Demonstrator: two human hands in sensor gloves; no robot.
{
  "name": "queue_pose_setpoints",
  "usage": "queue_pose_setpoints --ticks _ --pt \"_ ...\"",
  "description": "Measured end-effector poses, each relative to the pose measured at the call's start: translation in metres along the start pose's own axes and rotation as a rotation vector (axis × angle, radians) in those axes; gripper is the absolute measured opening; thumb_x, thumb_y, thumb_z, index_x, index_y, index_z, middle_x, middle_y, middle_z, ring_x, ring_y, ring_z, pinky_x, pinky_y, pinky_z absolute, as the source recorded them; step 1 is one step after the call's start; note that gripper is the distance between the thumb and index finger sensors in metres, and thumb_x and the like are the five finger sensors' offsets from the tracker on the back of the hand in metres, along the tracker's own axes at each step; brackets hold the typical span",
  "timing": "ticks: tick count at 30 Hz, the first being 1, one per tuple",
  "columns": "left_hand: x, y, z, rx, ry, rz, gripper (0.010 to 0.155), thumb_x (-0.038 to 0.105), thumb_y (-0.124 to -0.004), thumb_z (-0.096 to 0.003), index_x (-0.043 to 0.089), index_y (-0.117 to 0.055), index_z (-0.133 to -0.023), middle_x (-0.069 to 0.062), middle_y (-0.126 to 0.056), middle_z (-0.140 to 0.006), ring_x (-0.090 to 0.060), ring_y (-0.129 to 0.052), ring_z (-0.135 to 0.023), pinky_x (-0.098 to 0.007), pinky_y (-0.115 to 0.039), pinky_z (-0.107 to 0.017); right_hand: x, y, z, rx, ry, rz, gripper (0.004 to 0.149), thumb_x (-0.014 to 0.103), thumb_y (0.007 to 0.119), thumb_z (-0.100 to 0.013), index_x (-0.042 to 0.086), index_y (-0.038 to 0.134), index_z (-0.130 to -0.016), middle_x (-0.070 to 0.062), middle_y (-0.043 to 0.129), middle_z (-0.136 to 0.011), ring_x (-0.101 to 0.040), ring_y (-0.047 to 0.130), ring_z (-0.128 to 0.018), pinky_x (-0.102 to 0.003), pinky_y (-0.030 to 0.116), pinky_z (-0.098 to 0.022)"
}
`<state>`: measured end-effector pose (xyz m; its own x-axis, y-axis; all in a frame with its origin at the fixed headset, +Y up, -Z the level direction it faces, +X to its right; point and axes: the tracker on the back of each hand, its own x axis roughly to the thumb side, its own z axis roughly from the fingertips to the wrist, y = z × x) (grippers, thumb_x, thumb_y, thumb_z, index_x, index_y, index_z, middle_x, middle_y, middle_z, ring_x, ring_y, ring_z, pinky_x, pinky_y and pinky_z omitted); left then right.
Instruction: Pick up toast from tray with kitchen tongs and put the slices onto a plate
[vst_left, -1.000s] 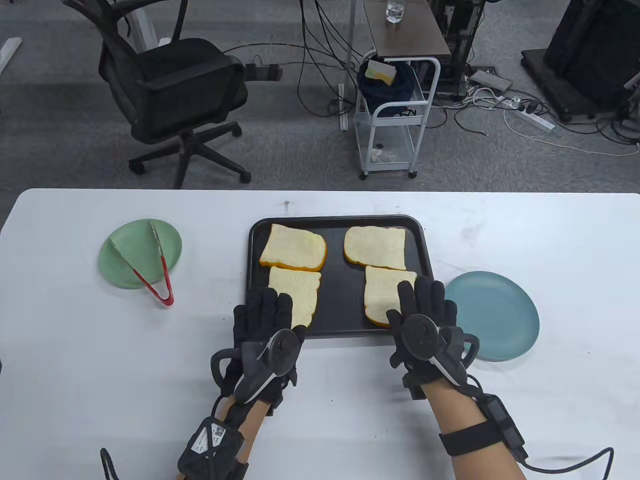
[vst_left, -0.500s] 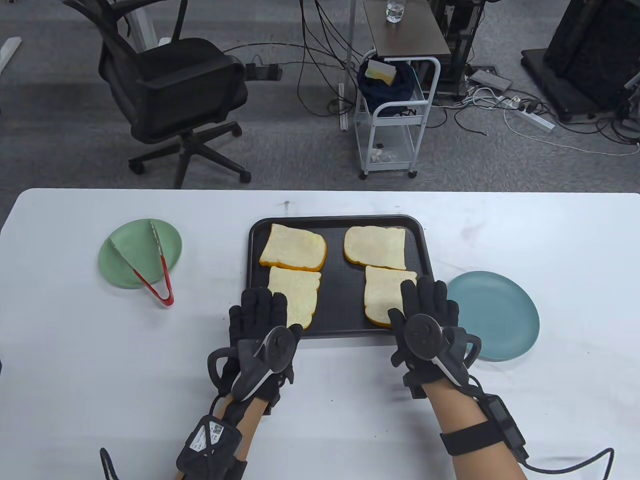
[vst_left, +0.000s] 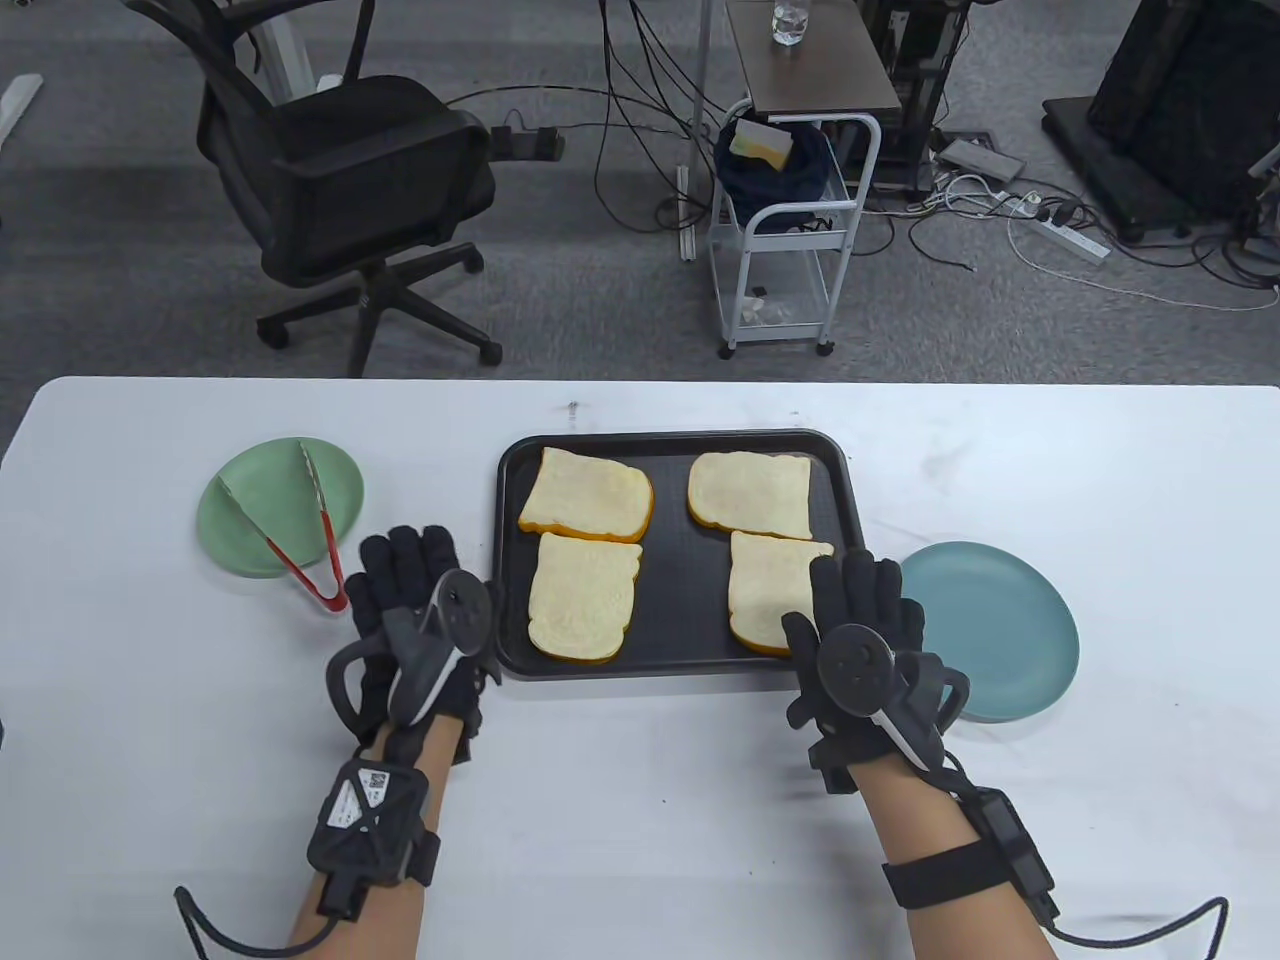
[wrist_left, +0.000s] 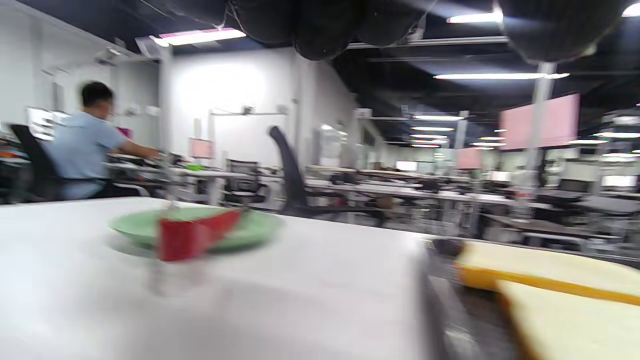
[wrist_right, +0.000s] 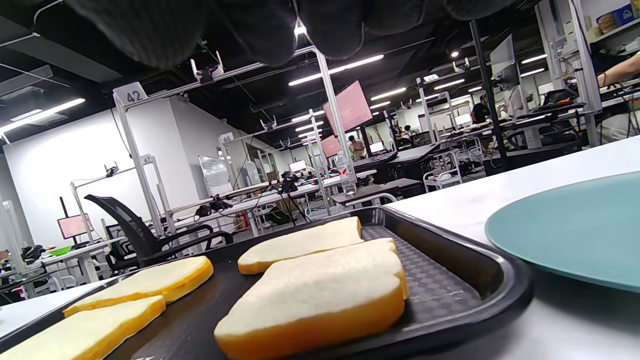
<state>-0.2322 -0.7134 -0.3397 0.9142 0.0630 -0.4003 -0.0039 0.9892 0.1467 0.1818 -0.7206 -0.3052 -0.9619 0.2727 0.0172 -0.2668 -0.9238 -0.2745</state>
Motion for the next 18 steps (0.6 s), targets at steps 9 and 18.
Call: queue_pose_setpoints --ticks 9,18 --pt "-0.051 -0.024 -0.083 -0.087 0.253 -0.081 0.088 0.07 -0.073 -0.0361 0.031 -0.036 -0.106 -0.006 -0.037 -0.12 -0.037 -0.038 -0.113 -0.058 -0.046 -0.079 -0.012 0.002 -0.005 0.004 0.044 -0.008 0.066 0.055 0.06 -0.05 0.026 0.054 -0.109 -0.016 0.047 -0.118 -0.045 0.045 -0.105 -0.066 0.049 -0.068" --pt "-0.07 -0.061 -0.117 -0.221 0.38 -0.087 0.094 0.072 -0.077 -0.0339 0.03 -0.032 -0.106 -0.012 -0.036 -0.12 -0.044 -0.046 -0.111 -0.062 -0.052 -0.076 -0.015 0.002 -0.007 0.008 0.066 -0.005 0.066 0.055 0.06 -0.05 0.026 0.055 -0.109 -0.016 0.047 -0.118 -0.045 0.045 -0.105 -0.066 0.049 -0.068"
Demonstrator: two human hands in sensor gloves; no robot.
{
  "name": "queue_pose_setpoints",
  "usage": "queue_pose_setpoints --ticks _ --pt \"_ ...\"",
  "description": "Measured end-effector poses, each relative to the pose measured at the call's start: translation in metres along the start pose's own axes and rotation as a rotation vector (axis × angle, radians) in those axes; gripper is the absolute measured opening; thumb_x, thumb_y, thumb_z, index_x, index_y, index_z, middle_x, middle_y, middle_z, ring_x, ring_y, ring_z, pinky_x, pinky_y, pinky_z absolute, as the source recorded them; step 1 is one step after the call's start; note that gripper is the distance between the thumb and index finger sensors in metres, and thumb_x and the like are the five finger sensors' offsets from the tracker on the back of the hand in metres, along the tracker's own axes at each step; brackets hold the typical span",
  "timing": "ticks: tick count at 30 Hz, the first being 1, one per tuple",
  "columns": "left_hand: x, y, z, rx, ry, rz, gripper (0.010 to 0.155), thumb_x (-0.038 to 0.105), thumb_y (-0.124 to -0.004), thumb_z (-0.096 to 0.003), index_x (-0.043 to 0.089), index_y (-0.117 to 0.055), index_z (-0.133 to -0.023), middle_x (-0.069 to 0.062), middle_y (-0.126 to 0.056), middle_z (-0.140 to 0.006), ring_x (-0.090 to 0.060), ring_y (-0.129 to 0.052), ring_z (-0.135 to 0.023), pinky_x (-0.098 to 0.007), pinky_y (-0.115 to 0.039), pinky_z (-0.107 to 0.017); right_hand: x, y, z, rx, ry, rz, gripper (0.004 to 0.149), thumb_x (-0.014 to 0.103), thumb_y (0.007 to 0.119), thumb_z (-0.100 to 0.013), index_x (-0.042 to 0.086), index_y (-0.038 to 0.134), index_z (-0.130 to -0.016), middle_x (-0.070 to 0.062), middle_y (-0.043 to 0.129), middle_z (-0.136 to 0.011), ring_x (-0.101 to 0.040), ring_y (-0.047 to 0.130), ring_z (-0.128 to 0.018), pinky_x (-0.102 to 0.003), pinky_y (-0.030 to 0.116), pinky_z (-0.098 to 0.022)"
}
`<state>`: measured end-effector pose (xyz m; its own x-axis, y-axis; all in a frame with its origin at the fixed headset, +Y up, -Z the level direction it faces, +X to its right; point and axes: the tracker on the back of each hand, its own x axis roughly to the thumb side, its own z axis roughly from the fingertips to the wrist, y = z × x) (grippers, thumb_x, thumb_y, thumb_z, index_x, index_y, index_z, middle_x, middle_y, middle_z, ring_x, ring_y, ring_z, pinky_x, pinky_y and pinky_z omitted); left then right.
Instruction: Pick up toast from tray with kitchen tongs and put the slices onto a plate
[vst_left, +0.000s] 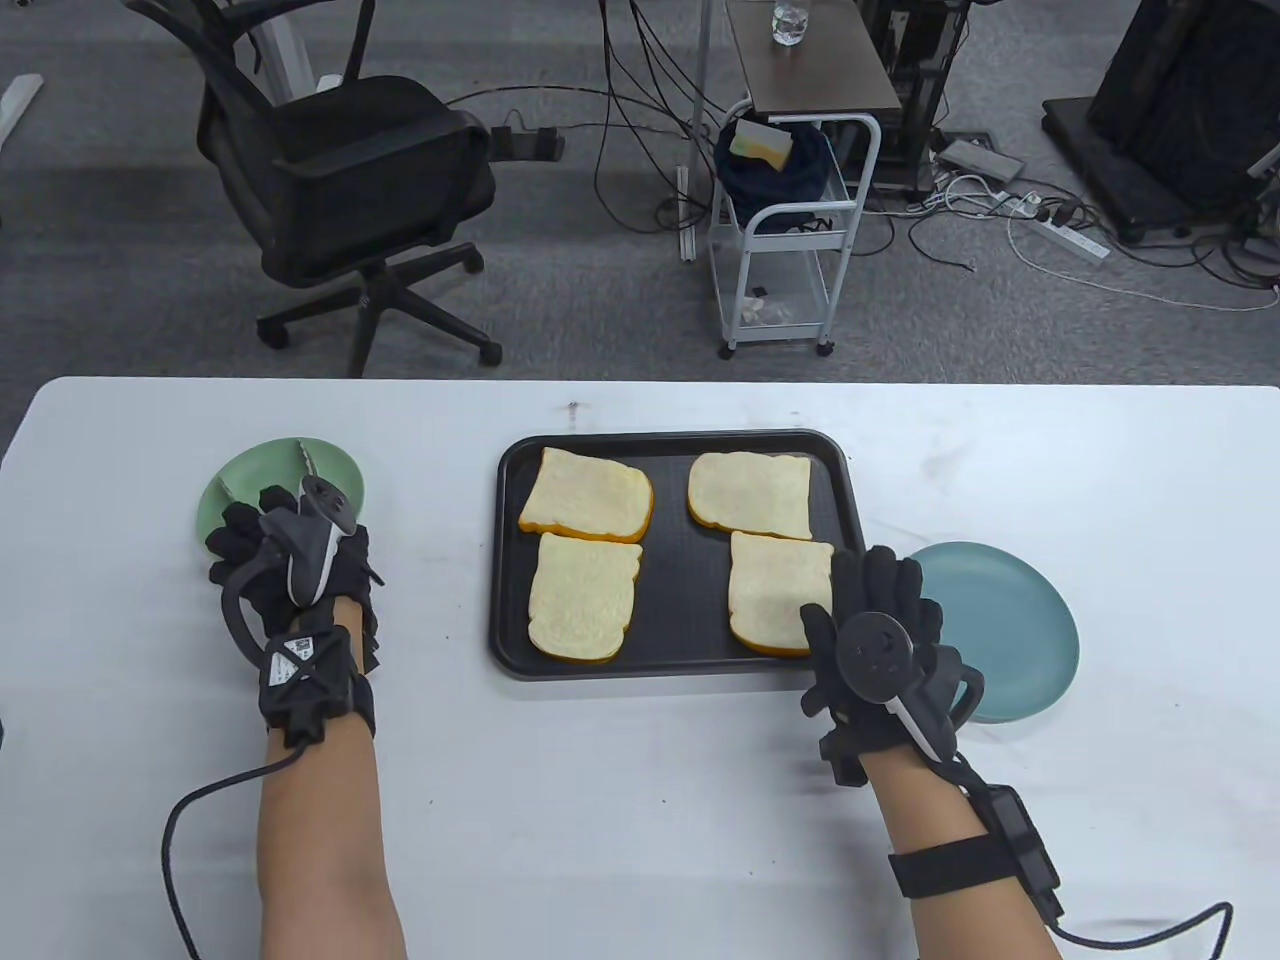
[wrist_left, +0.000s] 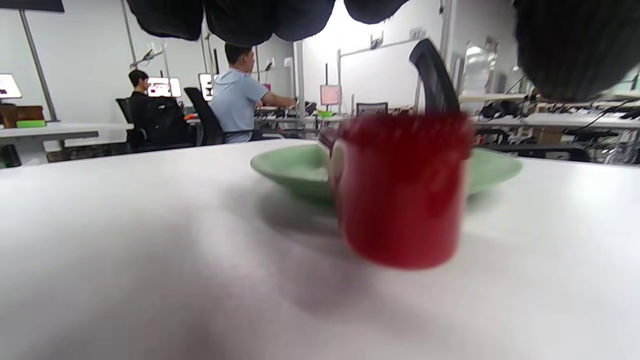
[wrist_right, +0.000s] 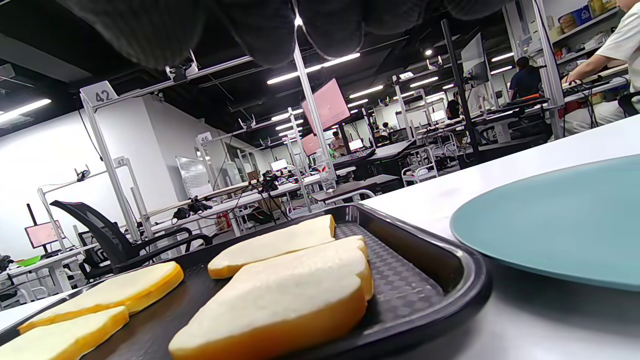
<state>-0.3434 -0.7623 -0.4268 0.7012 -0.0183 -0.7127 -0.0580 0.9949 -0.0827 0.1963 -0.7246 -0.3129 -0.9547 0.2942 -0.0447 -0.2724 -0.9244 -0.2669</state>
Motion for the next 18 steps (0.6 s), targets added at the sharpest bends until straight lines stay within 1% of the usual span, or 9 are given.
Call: queue_pose_setpoints --ticks 4,7,10,12,16,18 --pt "-0.002 -0.011 -0.009 -0.036 0.03 0.012 0.093 0.07 -0.077 -0.0347 0.029 -0.033 -0.106 -0.013 -0.039 -0.119 -0.045 -0.051 -0.109 -0.061 -0.055 -0.075 -0.001 -0.001 0.0 -0.002 0.004 -0.003 0.066 0.055 0.06 -0.05 0.026 0.055 -0.109 -0.016 0.047 -0.118 -0.045 0.045 -0.105 -0.066 0.049 -0.068" --pt "-0.004 -0.017 -0.012 -0.055 0.036 0.025 0.092 0.07 -0.076 -0.0353 0.028 -0.034 -0.106 -0.013 -0.048 -0.118 -0.045 -0.058 -0.105 -0.061 -0.057 -0.073 -0.001 -0.001 0.0 0.001 0.003 -0.002 0.066 0.055 0.06 -0.05 0.026 0.055 -0.109 -0.016 0.047 -0.118 -0.045 0.045 -0.105 -0.066 0.049 -0.068" --pt "-0.003 -0.018 -0.012 -0.061 0.039 0.047 0.089 0.066 -0.077 -0.0372 0.028 -0.035 -0.106 -0.012 -0.061 -0.112 -0.042 -0.067 -0.098 -0.062 -0.057 -0.071 -0.001 -0.001 0.0 0.0 0.002 -0.001 0.066 0.055 0.061 -0.05 0.026 0.055 -0.109 -0.016 0.048 -0.118 -0.045 0.045 -0.105 -0.066 0.049 -0.068" --pt "-0.002 -0.019 -0.012 -0.053 0.034 0.039 0.088 0.065 -0.077 -0.0375 0.028 -0.035 -0.106 -0.015 -0.065 -0.109 -0.041 -0.071 -0.093 -0.062 -0.056 -0.071 -0.001 -0.001 0.0 0.002 0.004 0.0 0.066 0.056 0.061 -0.05 0.026 0.055 -0.109 -0.016 0.048 -0.118 -0.045 0.046 -0.105 -0.066 0.049 -0.068" --pt "-0.002 -0.018 -0.011 -0.044 0.03 0.027 0.087 0.064 -0.078 -0.0379 0.028 -0.037 -0.105 -0.015 -0.072 -0.102 -0.038 -0.077 -0.084 -0.063 -0.056 -0.069 -0.002 -0.002 0.0 0.0 0.008 -0.002 0.067 0.056 0.061 -0.05 0.026 0.055 -0.109 -0.016 0.048 -0.118 -0.046 0.045 -0.105 -0.066 0.049 -0.068" --pt "-0.002 -0.018 -0.011 -0.049 0.03 0.033 0.083 0.059 -0.077 -0.0408 0.027 -0.037 -0.105 -0.015 -0.074 -0.1 -0.037 -0.079 -0.08 -0.064 -0.054 -0.068 -0.002 -0.002 0.0 0.0 0.009 -0.003 0.067 0.056 0.061 -0.05 0.026 0.055 -0.109 -0.016 0.048 -0.118 -0.046 0.046 -0.105 -0.066 0.049 -0.068"
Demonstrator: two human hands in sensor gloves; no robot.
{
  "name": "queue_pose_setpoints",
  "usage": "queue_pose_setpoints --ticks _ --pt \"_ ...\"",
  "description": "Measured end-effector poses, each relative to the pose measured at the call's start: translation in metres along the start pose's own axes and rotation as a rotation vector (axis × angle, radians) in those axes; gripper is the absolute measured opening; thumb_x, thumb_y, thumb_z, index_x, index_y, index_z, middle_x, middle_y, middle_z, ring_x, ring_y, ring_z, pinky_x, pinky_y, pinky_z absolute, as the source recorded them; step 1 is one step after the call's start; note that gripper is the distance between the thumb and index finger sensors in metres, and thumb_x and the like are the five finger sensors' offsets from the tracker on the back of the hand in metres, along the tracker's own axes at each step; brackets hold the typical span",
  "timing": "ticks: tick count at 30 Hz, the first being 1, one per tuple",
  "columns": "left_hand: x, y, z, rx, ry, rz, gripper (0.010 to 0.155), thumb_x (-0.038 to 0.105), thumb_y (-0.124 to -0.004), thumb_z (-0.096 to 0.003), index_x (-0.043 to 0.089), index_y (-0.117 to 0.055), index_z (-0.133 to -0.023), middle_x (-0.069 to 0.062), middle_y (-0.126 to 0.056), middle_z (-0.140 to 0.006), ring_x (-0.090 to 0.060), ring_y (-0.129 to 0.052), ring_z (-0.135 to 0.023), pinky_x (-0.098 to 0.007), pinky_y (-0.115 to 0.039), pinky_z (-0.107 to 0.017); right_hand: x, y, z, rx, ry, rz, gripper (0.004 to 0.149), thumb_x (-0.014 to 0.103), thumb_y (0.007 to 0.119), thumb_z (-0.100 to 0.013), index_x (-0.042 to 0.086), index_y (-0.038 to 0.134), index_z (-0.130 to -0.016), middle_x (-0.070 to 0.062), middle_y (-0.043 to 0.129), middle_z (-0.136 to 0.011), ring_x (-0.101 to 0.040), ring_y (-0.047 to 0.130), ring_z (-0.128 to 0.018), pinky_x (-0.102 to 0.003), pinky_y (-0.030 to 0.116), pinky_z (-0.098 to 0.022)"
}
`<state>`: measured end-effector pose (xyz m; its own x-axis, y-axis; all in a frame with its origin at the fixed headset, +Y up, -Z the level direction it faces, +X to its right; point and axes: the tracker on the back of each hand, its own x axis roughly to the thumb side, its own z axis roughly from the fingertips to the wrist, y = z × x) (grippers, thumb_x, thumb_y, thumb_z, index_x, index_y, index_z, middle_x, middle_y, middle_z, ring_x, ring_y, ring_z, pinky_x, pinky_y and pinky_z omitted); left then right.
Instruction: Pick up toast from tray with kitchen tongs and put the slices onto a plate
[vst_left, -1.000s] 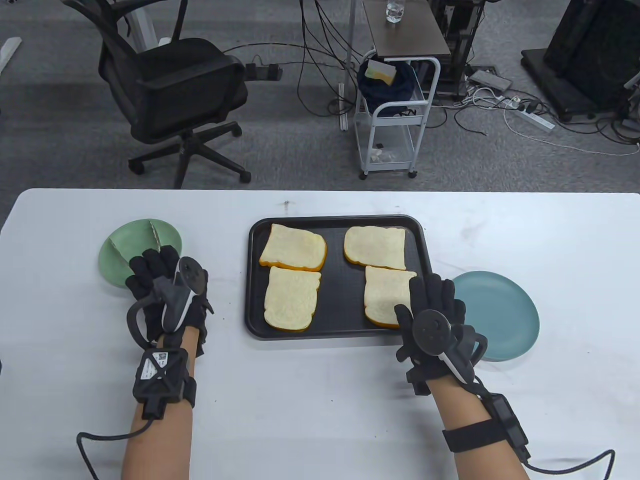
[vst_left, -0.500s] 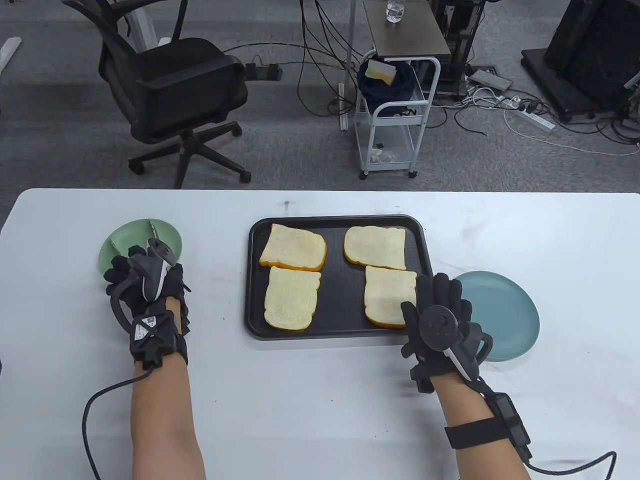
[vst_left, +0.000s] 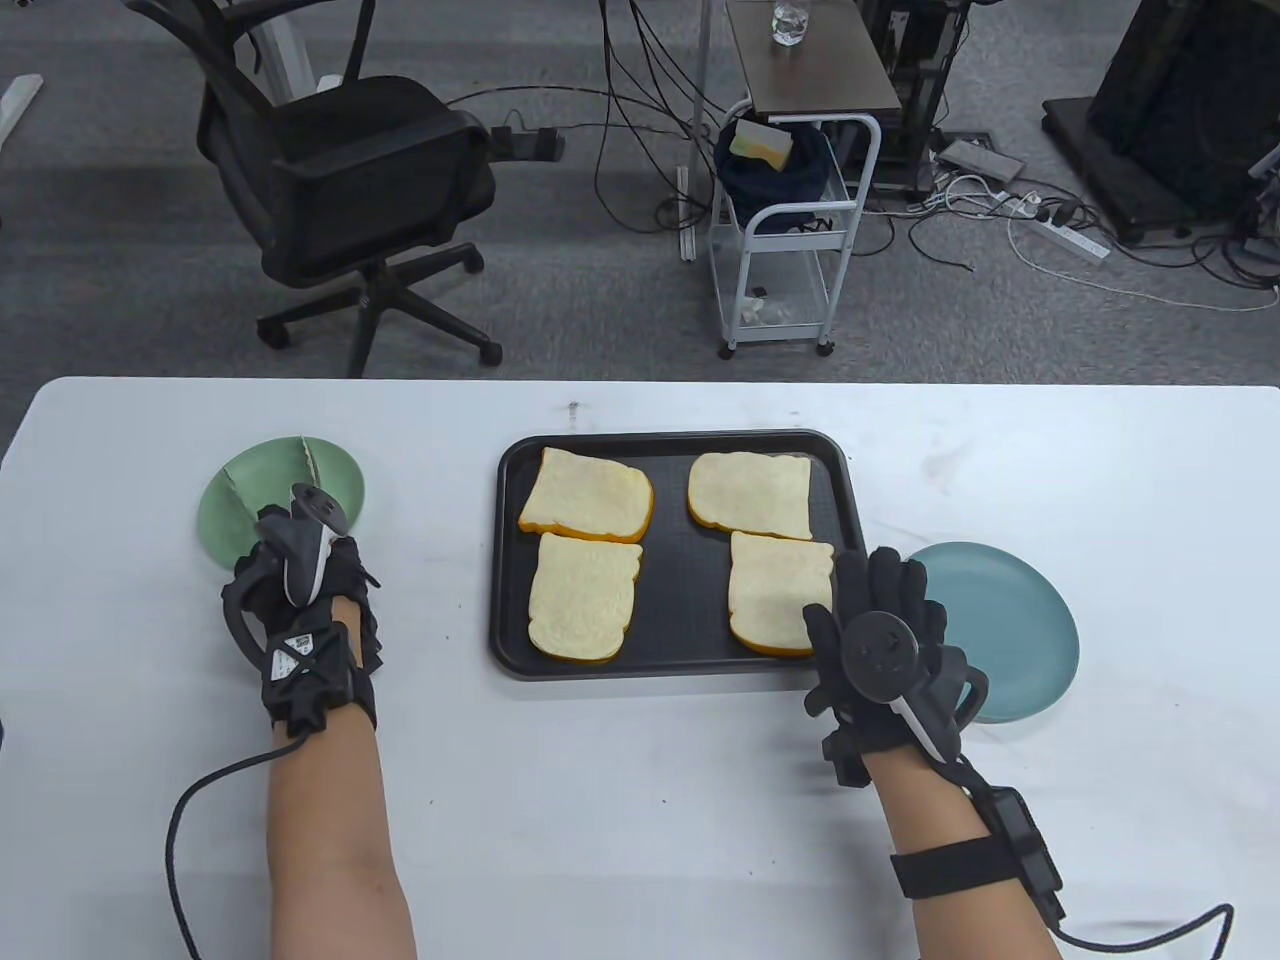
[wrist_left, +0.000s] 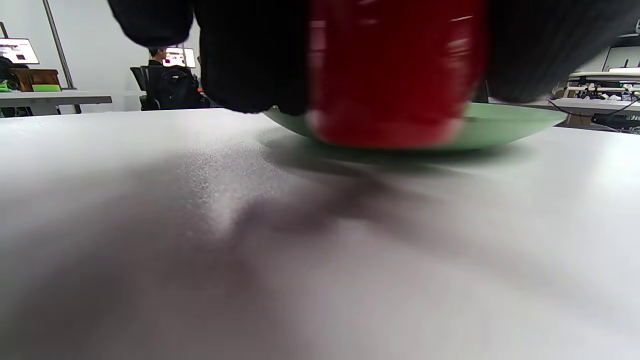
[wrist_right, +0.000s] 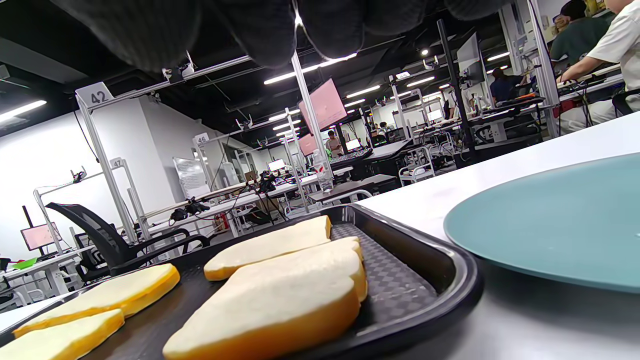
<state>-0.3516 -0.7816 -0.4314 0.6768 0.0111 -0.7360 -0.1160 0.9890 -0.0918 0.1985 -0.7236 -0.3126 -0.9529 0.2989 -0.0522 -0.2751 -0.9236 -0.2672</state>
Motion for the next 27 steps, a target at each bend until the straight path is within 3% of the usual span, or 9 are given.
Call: queue_pose_setpoints --ticks 5,9,11,16,20,27 --pt "-0.004 0.006 0.008 0.02 -0.017 0.055 0.081 0.054 -0.075 -0.0429 0.026 -0.031 -0.105 -0.015 -0.072 -0.1 -0.036 -0.081 -0.078 -0.062 -0.058 -0.067 -0.001 0.0 0.0 -0.002 0.001 -0.002 0.067 0.056 0.061 -0.05 0.026 0.055 -0.109 -0.016 0.048 -0.118 -0.046 0.046 -0.105 -0.066 0.049 -0.068" --pt "-0.004 0.037 0.028 0.105 -0.088 0.102 0.081 0.053 -0.071 -0.0441 0.025 -0.025 -0.104 -0.015 -0.067 -0.101 -0.032 -0.097 -0.073 -0.053 -0.078 -0.063 -0.002 -0.002 0.0 -0.011 0.005 -0.012 0.067 0.056 0.061 -0.05 0.026 0.055 -0.109 -0.017 0.049 -0.118 -0.046 0.046 -0.104 -0.066 0.05 -0.068" --pt "-0.003 0.058 0.045 0.14 -0.16 0.184 0.082 0.054 -0.072 -0.0439 0.026 -0.023 -0.104 -0.013 -0.067 -0.1 -0.023 -0.105 -0.062 -0.048 -0.087 -0.057 -0.003 -0.003 0.0 -0.015 0.006 -0.022 0.067 0.056 0.061 -0.05 0.026 0.055 -0.109 -0.017 0.049 -0.118 -0.046 0.047 -0.104 -0.066 0.05 -0.068" --pt "-0.003 0.109 0.101 0.188 -0.345 0.455 0.096 0.064 -0.085 -0.0359 0.028 -0.028 -0.104 -0.008 -0.072 -0.096 -0.013 -0.105 -0.049 -0.04 -0.097 -0.044 -0.003 -0.003 0.0 -0.02 0.001 -0.028 0.066 0.056 0.06 -0.05 0.026 0.056 -0.109 -0.016 0.049 -0.118 -0.046 0.047 -0.104 -0.066 0.05 -0.068" --pt "0.0 0.131 0.155 0.173 -0.507 0.558 0.102 0.067 -0.096 -0.0273 0.03 -0.042 -0.104 -0.006 -0.077 -0.091 -0.01 -0.104 -0.045 -0.037 -0.098 -0.04 0.0 -0.005 0.001 -0.029 -0.011 -0.028 0.066 0.056 0.06 -0.05 0.026 0.056 -0.109 -0.016 0.05 -0.117 -0.046 0.048 -0.104 -0.066 0.05 -0.068" --pt "0.003 0.12 0.231 0.101 -0.667 0.695 0.089 0.067 -0.096 -0.0289 0.03 -0.056 -0.099 -0.005 -0.08 -0.091 -0.012 -0.105 -0.046 -0.038 -0.099 -0.039 -0.001 -0.011 0.003 -0.051 -0.014 -0.044 0.067 0.057 0.061 -0.049 0.026 0.056 -0.108 -0.016 0.051 -0.117 -0.046 0.05 -0.104 -0.066 0.051 -0.068"
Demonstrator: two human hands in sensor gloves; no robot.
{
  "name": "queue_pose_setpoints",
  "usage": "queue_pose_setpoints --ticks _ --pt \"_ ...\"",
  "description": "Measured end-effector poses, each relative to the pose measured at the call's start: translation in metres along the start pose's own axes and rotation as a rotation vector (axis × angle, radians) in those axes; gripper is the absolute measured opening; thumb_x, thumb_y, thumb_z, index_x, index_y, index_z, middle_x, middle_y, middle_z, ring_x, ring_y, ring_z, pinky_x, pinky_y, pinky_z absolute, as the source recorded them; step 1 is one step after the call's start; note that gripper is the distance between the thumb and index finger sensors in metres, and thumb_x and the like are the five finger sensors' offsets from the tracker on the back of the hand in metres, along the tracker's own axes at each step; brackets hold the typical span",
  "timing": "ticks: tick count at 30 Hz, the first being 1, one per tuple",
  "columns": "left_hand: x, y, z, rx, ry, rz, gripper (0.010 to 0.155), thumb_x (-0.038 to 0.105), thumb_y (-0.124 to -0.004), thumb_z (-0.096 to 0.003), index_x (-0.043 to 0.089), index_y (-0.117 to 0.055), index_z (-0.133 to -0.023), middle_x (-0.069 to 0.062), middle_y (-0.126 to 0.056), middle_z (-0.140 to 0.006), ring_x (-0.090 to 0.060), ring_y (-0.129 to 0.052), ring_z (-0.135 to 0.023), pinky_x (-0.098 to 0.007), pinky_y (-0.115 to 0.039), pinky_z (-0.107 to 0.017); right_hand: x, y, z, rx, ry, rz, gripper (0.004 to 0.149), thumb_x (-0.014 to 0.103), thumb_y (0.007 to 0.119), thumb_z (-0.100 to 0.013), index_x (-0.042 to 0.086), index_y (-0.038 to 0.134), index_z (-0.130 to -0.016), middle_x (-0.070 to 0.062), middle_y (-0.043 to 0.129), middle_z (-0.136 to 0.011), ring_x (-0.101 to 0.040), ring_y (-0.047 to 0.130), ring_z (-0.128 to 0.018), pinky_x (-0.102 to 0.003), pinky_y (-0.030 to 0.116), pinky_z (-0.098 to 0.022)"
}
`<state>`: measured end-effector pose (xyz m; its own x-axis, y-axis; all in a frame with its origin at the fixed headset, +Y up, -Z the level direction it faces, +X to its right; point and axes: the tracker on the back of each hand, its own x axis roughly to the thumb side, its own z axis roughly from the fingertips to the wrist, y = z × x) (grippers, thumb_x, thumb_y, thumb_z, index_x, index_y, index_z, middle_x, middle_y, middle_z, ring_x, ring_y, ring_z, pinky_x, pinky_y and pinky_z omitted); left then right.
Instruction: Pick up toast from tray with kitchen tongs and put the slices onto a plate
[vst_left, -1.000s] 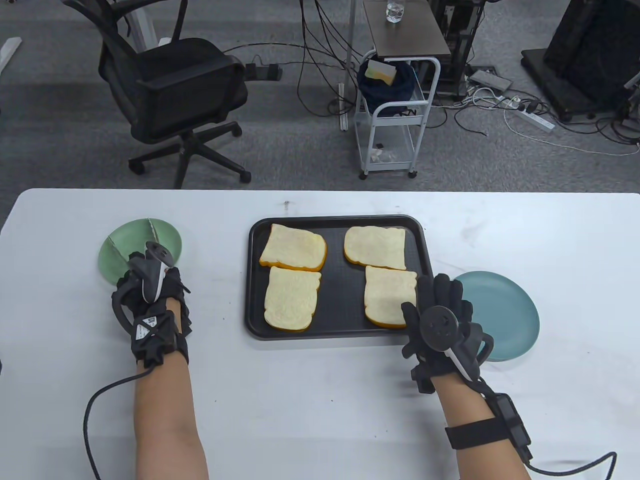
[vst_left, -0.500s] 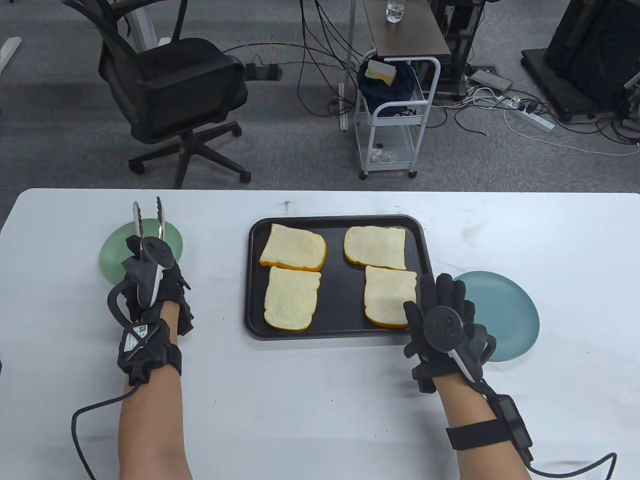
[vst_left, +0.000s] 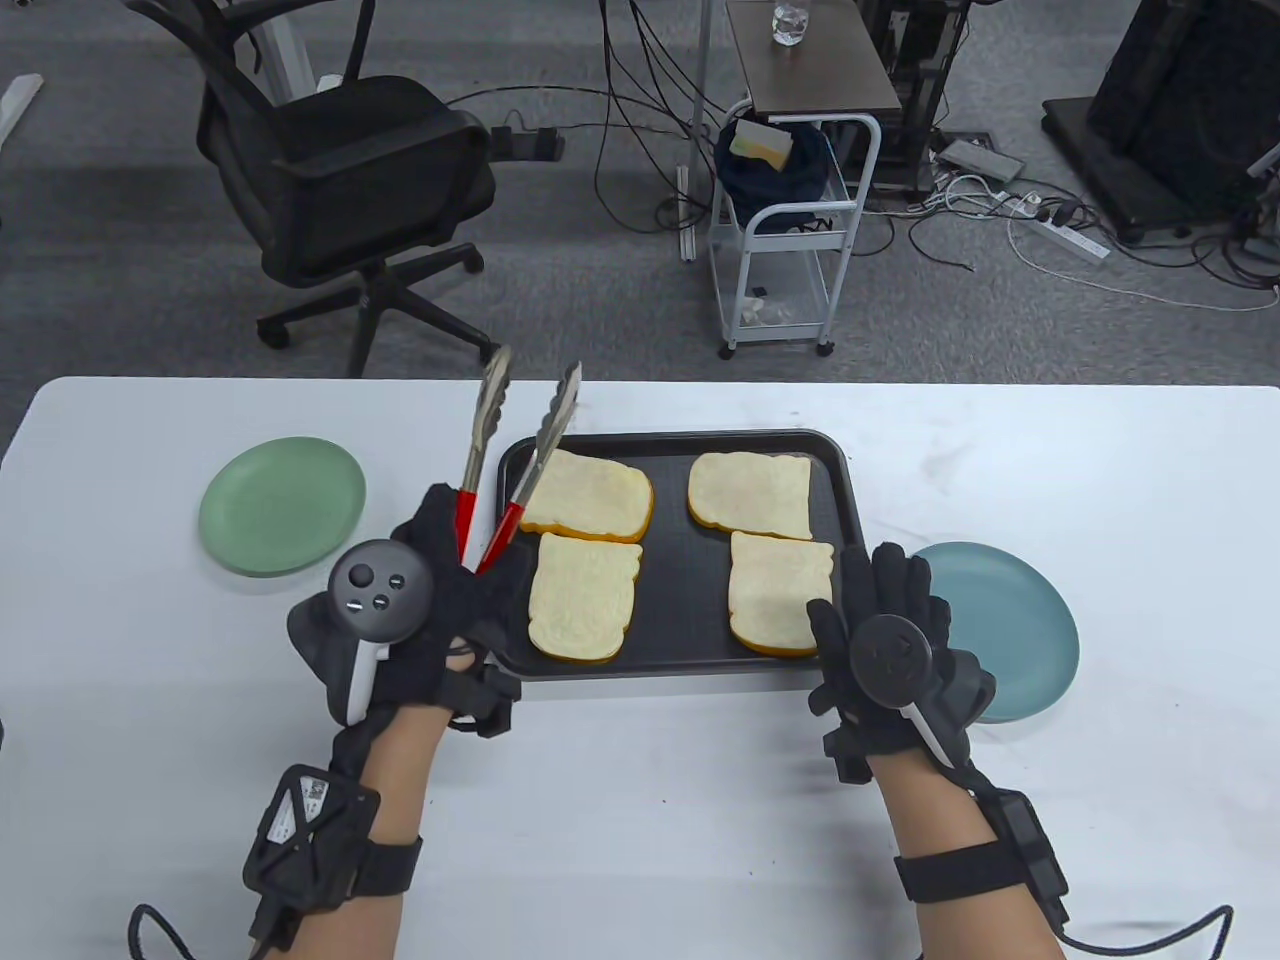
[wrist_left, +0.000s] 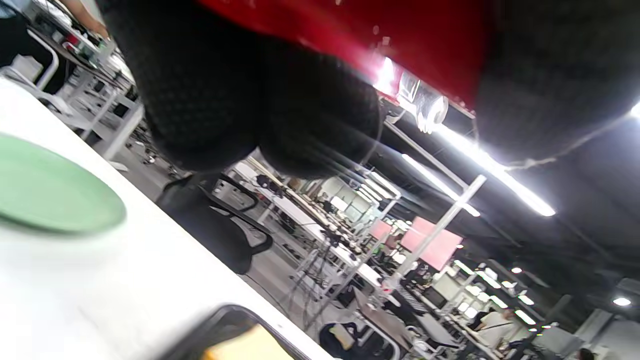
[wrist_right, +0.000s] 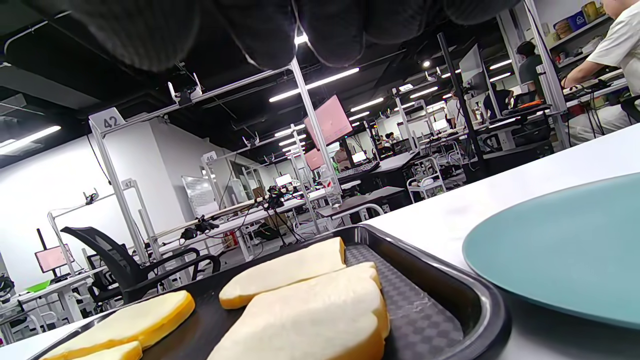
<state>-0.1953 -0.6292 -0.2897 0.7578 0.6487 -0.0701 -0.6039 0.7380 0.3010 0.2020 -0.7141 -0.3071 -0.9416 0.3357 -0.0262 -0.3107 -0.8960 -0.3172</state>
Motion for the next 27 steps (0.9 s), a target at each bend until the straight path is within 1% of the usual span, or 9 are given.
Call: queue_pose_setpoints --ticks 3,5,8,12,15,17,20,23,27 --pt "-0.001 -0.018 0.024 -0.016 -0.007 0.048 0.088 0.068 -0.095 -0.0294 0.03 -0.056 -0.099 -0.004 -0.088 -0.088 -0.013 -0.108 -0.044 -0.039 -0.1 -0.038 0.0 0.0 0.001 -0.003 -0.005 0.006 0.067 0.057 0.061 -0.049 0.026 0.056 -0.108 -0.016 0.051 -0.117 -0.046 0.05 -0.104 -0.066 0.051 -0.068" --pt "-0.009 -0.031 0.033 -0.037 0.004 0.08 0.089 0.069 -0.093 -0.03 0.028 -0.055 -0.099 -0.004 -0.09 -0.086 -0.015 -0.111 -0.043 -0.039 -0.1 -0.035 0.001 0.002 0.003 -0.001 -0.011 0.019 0.067 0.057 0.061 -0.049 0.026 0.056 -0.108 -0.017 0.051 -0.117 -0.046 0.05 -0.104 -0.066 0.051 -0.068" --pt "-0.024 -0.047 0.036 -0.06 0.002 0.01 0.09 0.071 -0.091 -0.0311 0.028 -0.052 -0.1 -0.004 -0.087 -0.087 -0.015 -0.112 -0.041 -0.038 -0.1 -0.032 0.003 0.007 0.003 0.007 -0.016 0.042 0.067 0.057 0.061 -0.049 0.026 0.056 -0.108 -0.017 0.052 -0.117 -0.046 0.05 -0.104 -0.066 0.051 -0.067" --pt "-0.036 -0.044 0.033 -0.049 0.02 -0.013 0.09 0.071 -0.091 -0.0308 0.029 -0.052 -0.1 -0.004 -0.087 -0.087 -0.014 -0.113 -0.04 -0.037 -0.101 -0.03 -0.001 0.009 -0.001 0.025 0.012 0.039 0.068 0.058 0.062 -0.049 0.026 0.055 -0.109 -0.017 0.051 -0.117 -0.046 0.05 -0.104 -0.066 0.051 -0.067" --pt "-0.041 -0.041 0.033 -0.054 0.039 0.022 0.091 0.071 -0.092 -0.0307 0.028 -0.052 -0.1 -0.005 -0.087 -0.087 -0.015 -0.112 -0.04 -0.035 -0.1 -0.025 -0.011 0.001 -0.014 0.018 0.072 0.015 0.07 0.059 0.063 -0.049 0.026 0.053 -0.11 -0.016 0.05 -0.118 -0.046 0.048 -0.105 -0.066 0.05 -0.068" --pt "-0.043 -0.04 0.033 -0.054 0.037 0.02 0.091 0.071 -0.092 -0.0307 0.028 -0.053 -0.1 -0.005 -0.087 -0.087 -0.015 -0.112 -0.039 -0.034 -0.1 -0.023 -0.02 -0.007 -0.027 0.003 0.115 0.013 0.071 0.059 0.064 -0.048 0.026 0.051 -0.11 -0.017 0.049 -0.118 -0.046 0.048 -0.105 -0.066 0.05 -0.068" --pt "-0.044 -0.038 0.033 -0.06 0.04 0.04 0.091 0.071 -0.092 -0.0304 0.028 -0.053 -0.1 -0.005 -0.087 -0.087 -0.015 -0.112 -0.039 -0.034 -0.1 -0.022 -0.041 -0.021 -0.05 0.036 0.229 0.006 0.076 0.061 0.067 -0.047 0.027 0.047 -0.111 -0.017 0.047 -0.119 -0.047 0.046 -0.105 -0.066 0.049 -0.069" --pt "-0.044 -0.039 0.033 -0.07 0.039 0.049 0.091 0.071 -0.092 -0.0303 0.027 -0.053 -0.1 -0.006 -0.087 -0.087 -0.015 -0.112 -0.039 -0.034 -0.1 -0.022 -0.073 -0.035 -0.073 0.028 0.352 0.051 0.08 0.063 0.07 -0.045 0.026 0.043 -0.112 -0.017 0.046 -0.119 -0.047 0.045 -0.105 -0.067 0.049 -0.069" --pt "-0.043 -0.042 0.033 -0.088 0.036 0.04 0.092 0.071 -0.093 -0.0302 0.027 -0.053 -0.101 -0.006 -0.087 -0.088 -0.016 -0.112 -0.038 -0.034 -0.1 -0.021 -0.116 -0.034 -0.089 0.105 0.506 0.133 0.086 0.063 0.072 -0.044 0.025 0.037 -0.112 -0.019 0.041 -0.12 -0.048 0.04 -0.106 -0.067 0.046 -0.069"
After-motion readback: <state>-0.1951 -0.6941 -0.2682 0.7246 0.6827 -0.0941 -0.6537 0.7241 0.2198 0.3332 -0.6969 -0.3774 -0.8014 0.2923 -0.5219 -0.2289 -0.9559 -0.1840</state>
